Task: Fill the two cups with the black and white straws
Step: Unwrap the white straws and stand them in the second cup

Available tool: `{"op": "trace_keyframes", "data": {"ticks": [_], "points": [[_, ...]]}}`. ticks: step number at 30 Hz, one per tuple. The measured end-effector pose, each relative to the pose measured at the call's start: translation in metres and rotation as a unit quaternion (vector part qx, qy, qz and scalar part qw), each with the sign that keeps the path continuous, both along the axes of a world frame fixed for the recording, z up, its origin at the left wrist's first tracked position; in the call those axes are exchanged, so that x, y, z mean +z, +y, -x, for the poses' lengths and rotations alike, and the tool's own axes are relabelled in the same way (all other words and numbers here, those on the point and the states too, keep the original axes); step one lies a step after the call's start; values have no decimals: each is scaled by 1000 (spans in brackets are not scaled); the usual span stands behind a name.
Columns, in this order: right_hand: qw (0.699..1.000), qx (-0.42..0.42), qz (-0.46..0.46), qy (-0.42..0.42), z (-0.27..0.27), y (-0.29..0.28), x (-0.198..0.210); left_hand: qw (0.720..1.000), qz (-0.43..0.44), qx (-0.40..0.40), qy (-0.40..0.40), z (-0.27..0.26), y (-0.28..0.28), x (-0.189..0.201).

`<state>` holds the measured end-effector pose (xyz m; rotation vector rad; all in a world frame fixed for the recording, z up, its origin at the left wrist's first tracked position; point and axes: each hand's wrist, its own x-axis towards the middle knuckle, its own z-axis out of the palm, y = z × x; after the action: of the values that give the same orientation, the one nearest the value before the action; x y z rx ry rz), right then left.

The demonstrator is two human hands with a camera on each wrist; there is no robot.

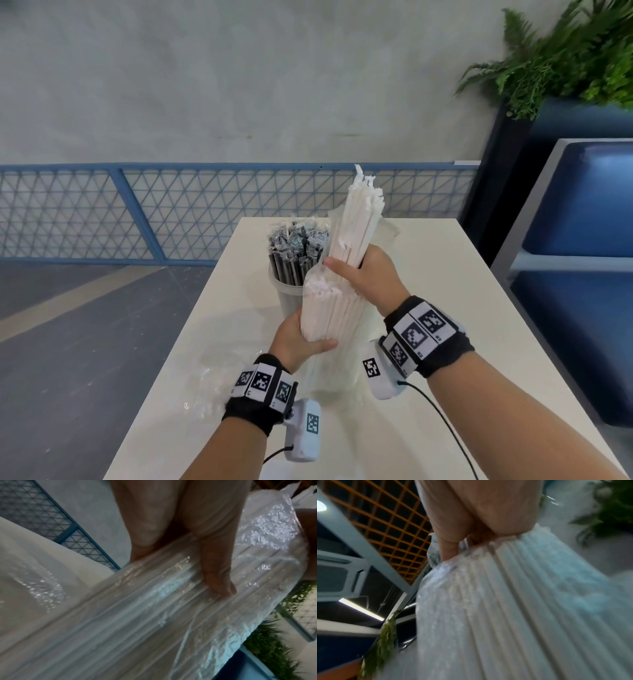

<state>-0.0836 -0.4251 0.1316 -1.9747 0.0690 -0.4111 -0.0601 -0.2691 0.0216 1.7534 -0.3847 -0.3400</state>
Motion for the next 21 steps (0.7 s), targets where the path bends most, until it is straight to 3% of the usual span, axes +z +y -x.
{"op": "trace_keyframes", "data": {"ticks": [5, 8, 12, 14, 21], "points": [[990, -54, -129, -21, -12, -7, -6, 1000, -3, 8, 24, -1, 3, -10], [987, -29, -157, -20, -15, -12, 0, 1000, -6, 10, 28, -4, 1, -11], [994, 17, -76, 75, -11, -5, -10, 1000, -12, 8, 17, -2, -1, -11], [996, -13, -71, 47, -13, -4, -11, 1000, -3, 16, 19, -1, -1, -11], [974, -106, -180, -82, -20, -18, 23, 999, 11, 45, 22, -5, 0, -15]]}}
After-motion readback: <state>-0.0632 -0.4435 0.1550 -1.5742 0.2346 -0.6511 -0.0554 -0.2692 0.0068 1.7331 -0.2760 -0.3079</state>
